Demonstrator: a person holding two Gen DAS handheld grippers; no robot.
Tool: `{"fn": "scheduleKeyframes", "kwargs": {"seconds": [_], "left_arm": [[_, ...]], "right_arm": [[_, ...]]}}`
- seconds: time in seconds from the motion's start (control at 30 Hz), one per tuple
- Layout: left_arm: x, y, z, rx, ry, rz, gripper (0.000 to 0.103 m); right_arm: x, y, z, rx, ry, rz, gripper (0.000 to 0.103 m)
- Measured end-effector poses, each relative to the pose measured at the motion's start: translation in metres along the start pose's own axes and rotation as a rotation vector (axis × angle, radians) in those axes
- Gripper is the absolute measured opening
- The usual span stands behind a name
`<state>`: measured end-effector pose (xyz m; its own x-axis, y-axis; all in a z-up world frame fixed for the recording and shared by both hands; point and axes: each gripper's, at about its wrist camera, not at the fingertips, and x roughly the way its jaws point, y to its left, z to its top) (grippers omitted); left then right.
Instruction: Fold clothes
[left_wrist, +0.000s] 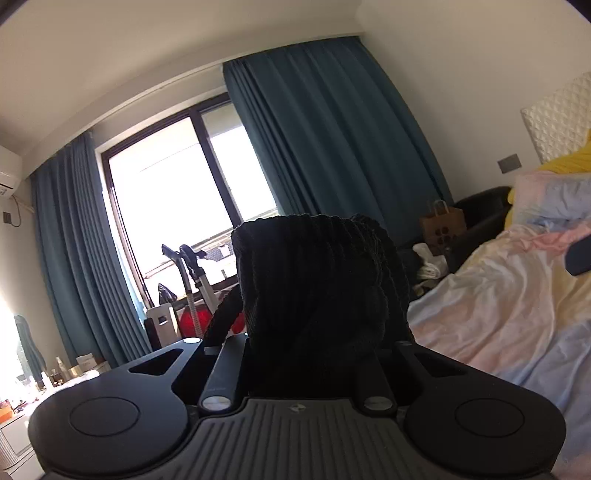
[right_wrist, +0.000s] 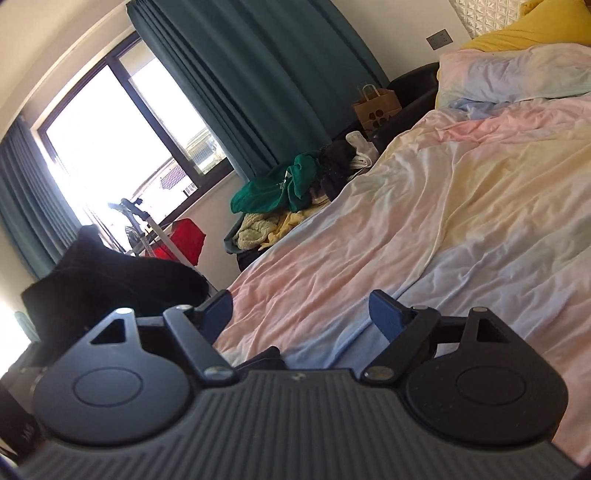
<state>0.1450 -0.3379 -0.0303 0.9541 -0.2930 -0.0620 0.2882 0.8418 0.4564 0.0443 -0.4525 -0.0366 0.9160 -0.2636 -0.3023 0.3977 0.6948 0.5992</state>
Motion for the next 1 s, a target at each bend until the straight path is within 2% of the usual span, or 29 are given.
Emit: {"fn": "scheduleKeyframes", "kwargs": {"seconds": [0.07,0.13,0.23,0.3,0.37,0.4,0.43,0.57,0.63,0.77,0.83,1.0], "left_arm": [[0.007,-0.04,-0.017,0.049,0.039,-0.061,0.017],[0.012,-0.065,-0.036,0.091,0.049,-0.063,0.019],[0.018,-0.088,-0.059,0.135,0.062,-0.056,0.029],[0.018,-0.088,-0.062,0.137,0.065,-0.057,0.041],[0.017,-0.087,-0.064,0.142,0.076,-0.065,0.071],[0.015,-0.086,-0.065,0.156,0.092,-0.07,0.076],[0.002,-0.081,-0.069,0.181,0.118,-0.075,0.082],[-0.031,-0.063,-0.078,0.256,0.188,-0.12,0.086],[-0.048,-0.049,-0.085,0.289,0.2,-0.125,0.093],[-0.077,-0.01,-0.103,0.327,0.237,-0.141,0.096],[-0.089,0.016,-0.112,0.318,0.26,-0.118,0.096],[-0.104,0.085,-0.131,0.207,0.347,-0.014,0.096]], "right_arm": [[0.004,-0.009,0.001,0.015,-0.008,-0.021,0.084],[0.013,-0.021,0.0,0.051,0.009,-0.03,0.084],[0.022,-0.034,-0.004,0.105,0.04,-0.03,0.084],[0.026,-0.039,-0.006,0.133,0.056,-0.022,0.084],[0.028,-0.041,-0.007,0.149,0.06,-0.013,0.084],[0.029,-0.041,-0.007,0.155,0.063,-0.01,0.084],[0.03,-0.042,-0.007,0.162,0.067,-0.006,0.084],[0.03,-0.044,-0.007,0.183,0.081,0.01,0.084],[0.029,-0.044,-0.007,0.192,0.092,0.023,0.084],[0.03,-0.038,-0.01,0.197,0.137,0.061,0.084],[0.032,-0.034,-0.013,0.205,0.175,0.093,0.084],[0.045,-0.014,-0.033,0.186,0.281,0.145,0.084]]}}
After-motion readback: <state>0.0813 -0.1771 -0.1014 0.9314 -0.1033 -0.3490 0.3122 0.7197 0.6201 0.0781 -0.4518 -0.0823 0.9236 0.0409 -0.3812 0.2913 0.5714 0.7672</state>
